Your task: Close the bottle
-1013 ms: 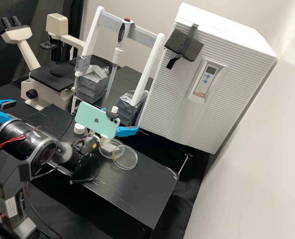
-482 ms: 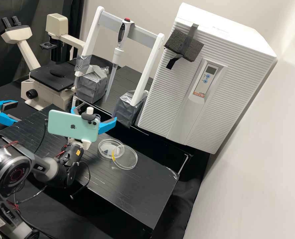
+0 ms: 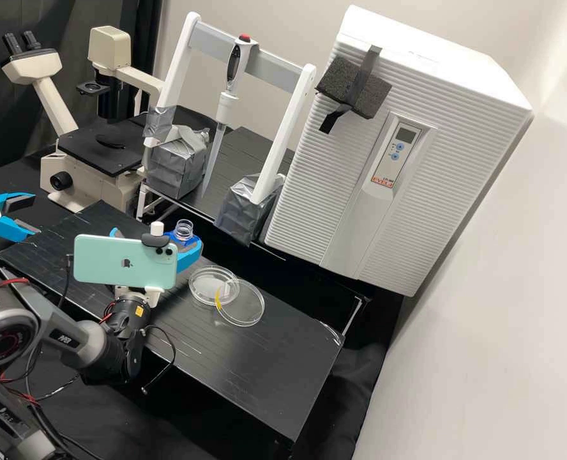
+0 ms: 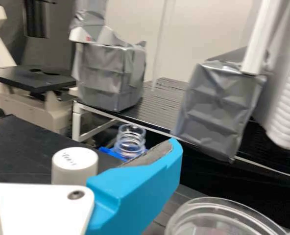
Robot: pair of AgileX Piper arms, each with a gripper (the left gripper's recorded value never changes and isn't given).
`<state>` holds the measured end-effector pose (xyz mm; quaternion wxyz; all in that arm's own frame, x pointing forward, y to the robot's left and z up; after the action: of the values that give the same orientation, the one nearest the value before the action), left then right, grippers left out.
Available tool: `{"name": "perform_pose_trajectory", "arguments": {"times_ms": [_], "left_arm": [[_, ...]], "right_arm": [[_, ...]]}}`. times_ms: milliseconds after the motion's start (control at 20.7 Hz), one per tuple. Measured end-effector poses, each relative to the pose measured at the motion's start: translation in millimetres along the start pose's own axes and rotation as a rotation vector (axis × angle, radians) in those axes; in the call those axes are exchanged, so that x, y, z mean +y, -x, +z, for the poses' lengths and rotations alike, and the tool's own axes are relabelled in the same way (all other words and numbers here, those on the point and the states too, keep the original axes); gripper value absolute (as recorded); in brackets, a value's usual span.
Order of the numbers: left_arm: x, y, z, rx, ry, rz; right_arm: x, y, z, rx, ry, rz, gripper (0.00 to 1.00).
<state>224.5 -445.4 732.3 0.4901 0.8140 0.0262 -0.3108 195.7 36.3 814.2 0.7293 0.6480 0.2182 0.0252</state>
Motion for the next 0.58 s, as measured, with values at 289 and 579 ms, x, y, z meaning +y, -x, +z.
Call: {"name": "perform_pose_trajectory", "arguments": {"times_ms": [289,579], "left_arm": [[1.2,-0.8,-0.4,-0.005,-0.006,0.002],[1.1,-0.3,-0.9,-0.008,-0.009,-0.001]], "right_arm": [[-2.0,-1.2,-1.2,0.021,-0.007,-0.008,1.0],[-10.9,-7.2,6.6,0.001,-0.056,-0.048,1.0]]}}
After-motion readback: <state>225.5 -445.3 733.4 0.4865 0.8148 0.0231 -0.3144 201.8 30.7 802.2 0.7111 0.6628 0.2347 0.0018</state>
